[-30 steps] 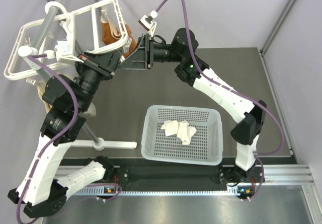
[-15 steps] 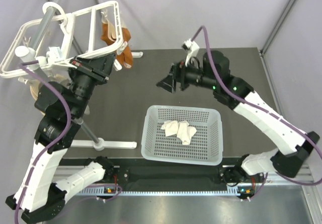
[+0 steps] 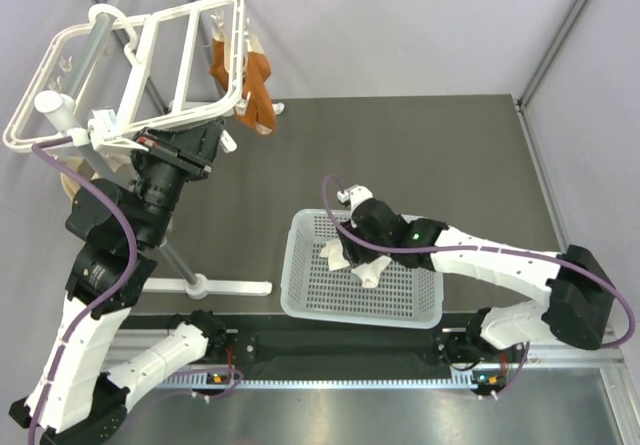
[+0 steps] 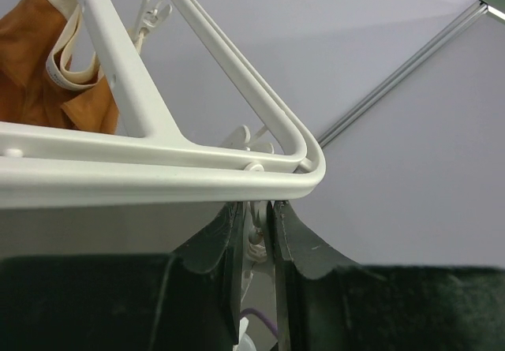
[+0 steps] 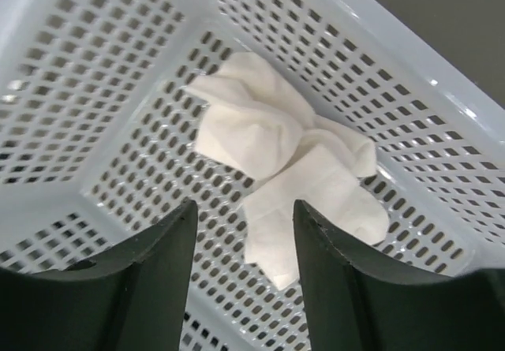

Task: Clip the socks to the hanger
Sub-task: Pick up the sock from the bin, then clamp the sock onto the hanger.

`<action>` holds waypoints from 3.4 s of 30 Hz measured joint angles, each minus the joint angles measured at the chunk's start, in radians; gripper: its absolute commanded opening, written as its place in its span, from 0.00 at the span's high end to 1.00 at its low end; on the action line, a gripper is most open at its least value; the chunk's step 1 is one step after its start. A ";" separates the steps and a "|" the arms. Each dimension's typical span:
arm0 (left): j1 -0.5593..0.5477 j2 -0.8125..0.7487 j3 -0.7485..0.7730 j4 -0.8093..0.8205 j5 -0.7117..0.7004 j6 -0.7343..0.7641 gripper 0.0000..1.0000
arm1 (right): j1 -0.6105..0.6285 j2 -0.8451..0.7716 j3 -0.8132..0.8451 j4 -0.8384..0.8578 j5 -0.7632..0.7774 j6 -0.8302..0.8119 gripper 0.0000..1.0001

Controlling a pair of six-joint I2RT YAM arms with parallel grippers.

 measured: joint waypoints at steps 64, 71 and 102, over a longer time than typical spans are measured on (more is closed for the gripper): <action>0.000 0.001 -0.021 -0.004 0.010 -0.087 1.00 | 0.011 -0.025 0.465 0.355 -0.229 0.158 1.00; 0.000 0.001 -0.032 0.002 0.008 -0.096 1.00 | 0.012 0.066 0.552 0.412 -0.275 0.226 1.00; 0.000 0.009 -0.054 0.023 0.008 -0.094 1.00 | 0.055 0.139 0.594 0.499 -0.358 0.293 1.00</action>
